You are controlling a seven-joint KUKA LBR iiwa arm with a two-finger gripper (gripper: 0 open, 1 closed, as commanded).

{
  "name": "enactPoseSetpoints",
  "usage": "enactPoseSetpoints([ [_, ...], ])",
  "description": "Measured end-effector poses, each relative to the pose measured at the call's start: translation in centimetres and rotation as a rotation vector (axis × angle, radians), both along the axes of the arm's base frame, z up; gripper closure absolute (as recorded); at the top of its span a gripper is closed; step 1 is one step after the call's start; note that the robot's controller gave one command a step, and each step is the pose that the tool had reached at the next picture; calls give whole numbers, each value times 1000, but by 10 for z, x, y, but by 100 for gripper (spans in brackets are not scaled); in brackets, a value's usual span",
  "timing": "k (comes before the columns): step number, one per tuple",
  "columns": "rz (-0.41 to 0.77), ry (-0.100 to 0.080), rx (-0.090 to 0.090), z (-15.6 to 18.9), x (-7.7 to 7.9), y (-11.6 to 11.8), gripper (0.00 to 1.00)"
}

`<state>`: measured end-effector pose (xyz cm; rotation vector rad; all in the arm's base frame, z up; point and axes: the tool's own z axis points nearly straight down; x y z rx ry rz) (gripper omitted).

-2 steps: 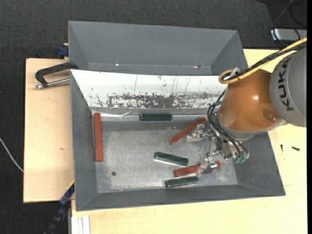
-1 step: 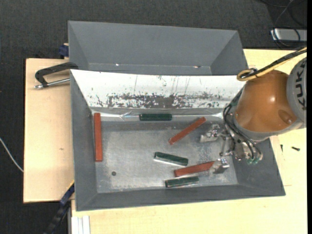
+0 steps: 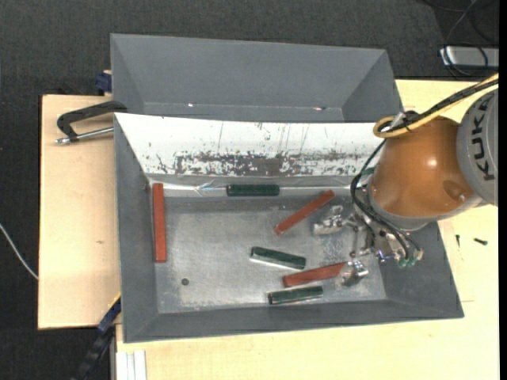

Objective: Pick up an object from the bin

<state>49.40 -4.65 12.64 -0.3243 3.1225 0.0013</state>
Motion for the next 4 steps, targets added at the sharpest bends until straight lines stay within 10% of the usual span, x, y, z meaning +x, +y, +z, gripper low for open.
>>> enactPoseSetpoints([
  [1,75,0,0,-55,5,5,0],
  [2,257,4,-1,-51,4,2,100],
  [4,257,4,0,-49,3,2,100],
])
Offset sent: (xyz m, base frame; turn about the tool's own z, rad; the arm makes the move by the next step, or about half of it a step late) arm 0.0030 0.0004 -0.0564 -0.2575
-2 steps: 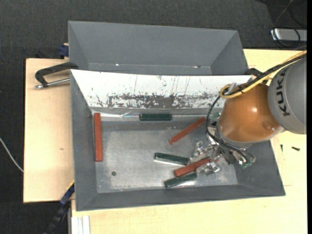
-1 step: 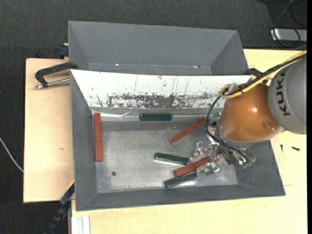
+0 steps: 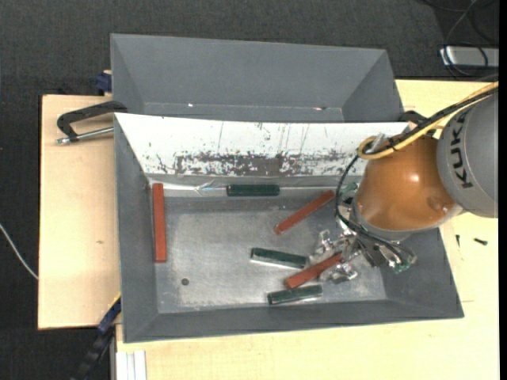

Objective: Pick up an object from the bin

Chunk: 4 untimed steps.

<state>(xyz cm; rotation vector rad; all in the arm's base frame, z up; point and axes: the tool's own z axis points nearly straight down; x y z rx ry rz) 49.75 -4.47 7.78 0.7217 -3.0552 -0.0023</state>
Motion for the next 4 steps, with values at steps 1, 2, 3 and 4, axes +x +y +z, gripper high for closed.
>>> enactPoseSetpoints([
  [1,0,-2,1,14,-1,0,100],
  [2,0,-8,0,29,1,0,100],
  [3,0,-8,0,40,1,1,100],
  [4,0,-4,1,54,0,1,100],
])
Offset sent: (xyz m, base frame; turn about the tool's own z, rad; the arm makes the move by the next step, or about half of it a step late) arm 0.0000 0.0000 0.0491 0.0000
